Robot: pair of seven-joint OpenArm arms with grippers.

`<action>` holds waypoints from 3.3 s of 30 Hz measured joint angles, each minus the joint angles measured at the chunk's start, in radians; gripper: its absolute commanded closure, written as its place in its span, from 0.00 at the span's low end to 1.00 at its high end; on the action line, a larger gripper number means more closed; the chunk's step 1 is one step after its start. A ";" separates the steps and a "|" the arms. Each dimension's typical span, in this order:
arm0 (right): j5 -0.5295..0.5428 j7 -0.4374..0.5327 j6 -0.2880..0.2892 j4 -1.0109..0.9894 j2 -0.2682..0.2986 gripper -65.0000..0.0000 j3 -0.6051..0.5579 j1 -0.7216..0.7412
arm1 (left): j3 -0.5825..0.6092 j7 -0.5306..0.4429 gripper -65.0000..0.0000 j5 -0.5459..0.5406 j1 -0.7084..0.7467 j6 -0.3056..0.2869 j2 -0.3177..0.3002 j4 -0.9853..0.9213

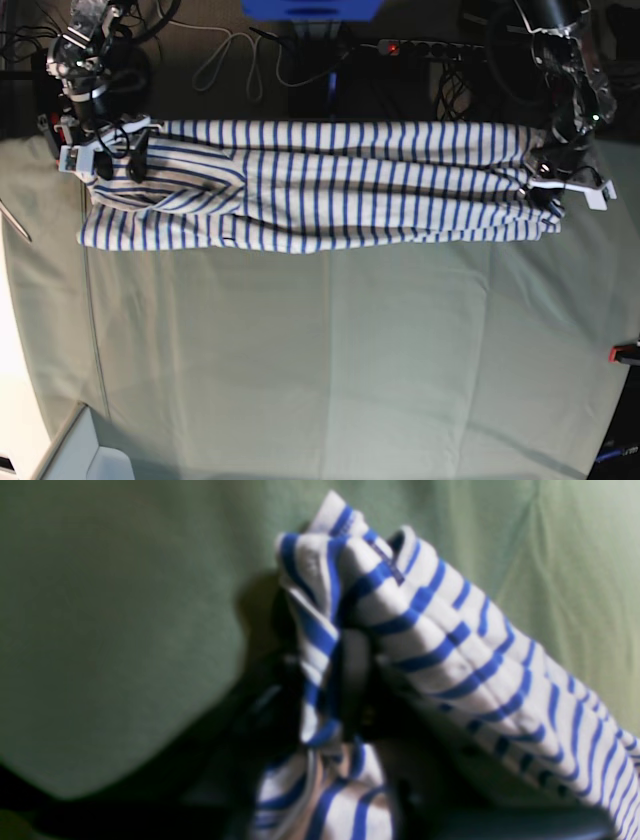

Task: Layout the t-shirt on the table in an organized manner, then fold the t-shirt properly
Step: 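Hold the folded strip ends with both grippers and release, then grasp the strip end with the left gripper and fold it toward the right gripper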

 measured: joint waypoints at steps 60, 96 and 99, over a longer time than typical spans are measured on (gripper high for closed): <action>-0.021 0.000 0.000 0.002 0.022 0.46 0.006 0.008 | 0.824 0.080 0.38 0.383 0.005 0.023 0.282 0.292; -0.015 -0.219 0.000 -0.032 0.110 0.45 0.107 0.162 | 0.933 0.083 0.85 0.380 -0.035 0.023 0.137 0.439; -0.020 -0.262 0.000 -0.070 0.127 0.45 0.102 0.168 | 0.825 0.091 0.85 0.379 0.013 0.016 0.103 0.526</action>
